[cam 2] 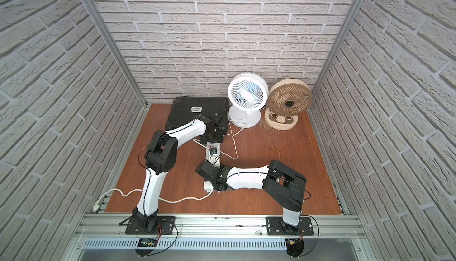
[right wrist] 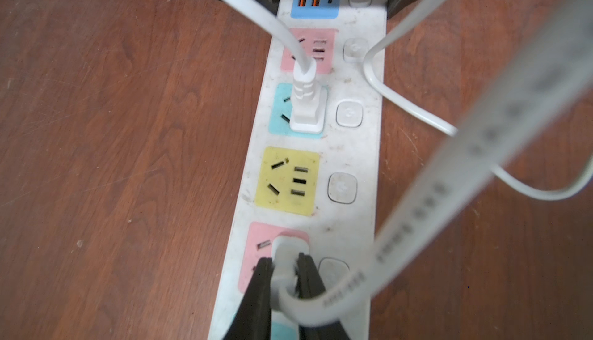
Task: Unplug the desk fan from the power strip
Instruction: Remove the plug from the socket.
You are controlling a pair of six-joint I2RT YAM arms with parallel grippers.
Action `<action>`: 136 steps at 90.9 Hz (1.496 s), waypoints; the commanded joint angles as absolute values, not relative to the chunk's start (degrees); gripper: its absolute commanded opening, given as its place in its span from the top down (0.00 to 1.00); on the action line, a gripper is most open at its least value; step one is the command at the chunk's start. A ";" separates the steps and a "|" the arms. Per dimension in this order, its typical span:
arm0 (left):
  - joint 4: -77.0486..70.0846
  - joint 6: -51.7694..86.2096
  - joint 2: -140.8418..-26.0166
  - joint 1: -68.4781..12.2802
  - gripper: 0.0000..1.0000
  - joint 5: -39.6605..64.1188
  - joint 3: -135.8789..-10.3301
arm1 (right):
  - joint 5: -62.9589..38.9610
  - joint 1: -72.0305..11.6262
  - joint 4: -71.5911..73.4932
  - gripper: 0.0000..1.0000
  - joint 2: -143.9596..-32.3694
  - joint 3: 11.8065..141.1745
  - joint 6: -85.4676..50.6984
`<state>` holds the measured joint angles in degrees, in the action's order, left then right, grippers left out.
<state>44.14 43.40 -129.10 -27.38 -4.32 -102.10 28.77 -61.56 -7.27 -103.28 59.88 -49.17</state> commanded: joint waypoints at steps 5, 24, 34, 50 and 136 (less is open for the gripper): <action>47.31 44.30 -134.44 -26.86 1.00 -4.63 -98.29 | 30.59 -62.63 -13.37 0.97 -104.49 63.73 -48.37; 46.96 44.27 -134.37 -26.86 1.00 -4.25 -98.09 | 32.91 -63.86 -19.55 0.97 -107.50 69.28 -48.30; 46.90 44.23 -134.36 -26.88 1.00 -4.11 -98.11 | 33.51 -64.39 -20.54 0.97 -108.28 70.74 -47.81; 46.88 44.13 -134.31 -26.89 1.00 -4.16 -98.02 | 33.88 -64.51 -20.93 0.97 -108.25 70.90 -48.00; 47.20 43.42 -133.24 -26.63 1.00 -4.53 -97.92 | 32.54 -62.13 -14.97 0.97 -102.13 62.29 -51.55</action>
<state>43.75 43.59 -128.86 -27.40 -4.36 -101.75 30.74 -62.19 -11.16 -104.25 62.02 -50.87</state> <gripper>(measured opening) 0.859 0.163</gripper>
